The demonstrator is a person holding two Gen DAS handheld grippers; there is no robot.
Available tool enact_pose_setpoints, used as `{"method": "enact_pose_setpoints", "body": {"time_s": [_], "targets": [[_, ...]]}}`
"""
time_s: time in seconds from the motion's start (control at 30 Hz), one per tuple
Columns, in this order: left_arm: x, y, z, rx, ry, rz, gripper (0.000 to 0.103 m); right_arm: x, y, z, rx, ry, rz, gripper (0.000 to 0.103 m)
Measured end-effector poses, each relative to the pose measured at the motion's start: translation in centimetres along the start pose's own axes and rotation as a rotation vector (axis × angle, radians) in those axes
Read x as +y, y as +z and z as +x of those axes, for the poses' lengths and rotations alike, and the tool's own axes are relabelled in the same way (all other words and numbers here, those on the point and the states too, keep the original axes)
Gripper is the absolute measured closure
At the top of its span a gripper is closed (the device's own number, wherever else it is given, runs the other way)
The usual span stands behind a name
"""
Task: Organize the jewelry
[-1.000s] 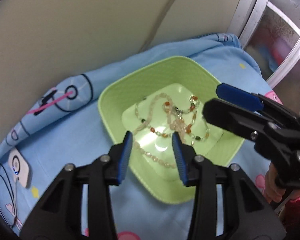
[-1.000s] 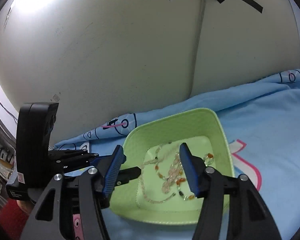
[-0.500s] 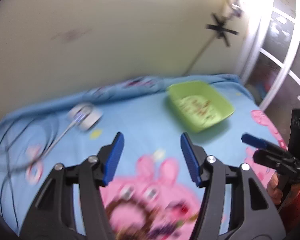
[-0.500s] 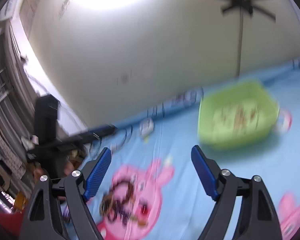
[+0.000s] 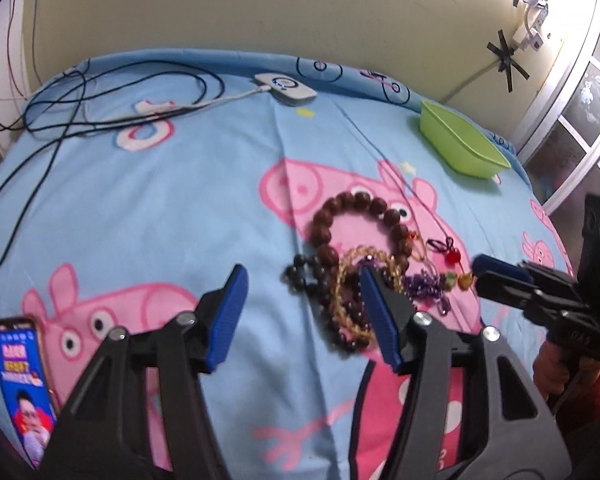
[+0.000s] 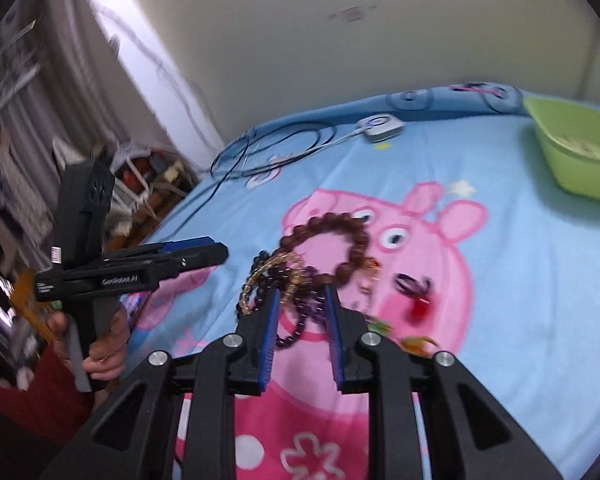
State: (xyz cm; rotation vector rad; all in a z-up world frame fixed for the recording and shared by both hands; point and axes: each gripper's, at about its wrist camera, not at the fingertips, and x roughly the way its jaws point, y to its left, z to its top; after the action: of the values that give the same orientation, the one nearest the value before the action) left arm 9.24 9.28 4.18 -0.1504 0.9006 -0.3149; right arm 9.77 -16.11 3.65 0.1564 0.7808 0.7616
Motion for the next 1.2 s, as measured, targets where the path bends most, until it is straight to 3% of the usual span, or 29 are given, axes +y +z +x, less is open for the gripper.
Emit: {"method": "enact_pose_setpoints", "body": {"time_s": [0.2,0.3,0.5,0.63,0.97,1.2], "targets": [[-1.3,-0.9,1.7,0.030,0.000,0.059,0.047,0.5,1.7,2.5,0.063,-0.029,0.000,0.101],[-1.4,-1.4,2.6,0.048,0.003,0.065,0.067,0.5,2.2,3.4,0.081,-0.006,0.015,0.101],[-1.4,-2.1,2.8,0.059,-0.008,0.058,0.071,0.8,2.6,6.5,0.131,-0.017,-0.020,0.101],[-2.0,-2.4,2.3,0.048,-0.004,0.083,0.095,1.4,2.8,5.9,0.107,0.016,-0.038,0.103],[-3.3,-2.6,-2.2,-0.034,-0.037,0.082,0.096,2.6,2.2,-0.4,-0.041,0.059,0.000,0.103],[-3.2,-3.6,-4.1,-0.034,-0.042,0.068,0.096,1.9,-0.7,0.9,0.057,0.051,0.032,0.103]]}}
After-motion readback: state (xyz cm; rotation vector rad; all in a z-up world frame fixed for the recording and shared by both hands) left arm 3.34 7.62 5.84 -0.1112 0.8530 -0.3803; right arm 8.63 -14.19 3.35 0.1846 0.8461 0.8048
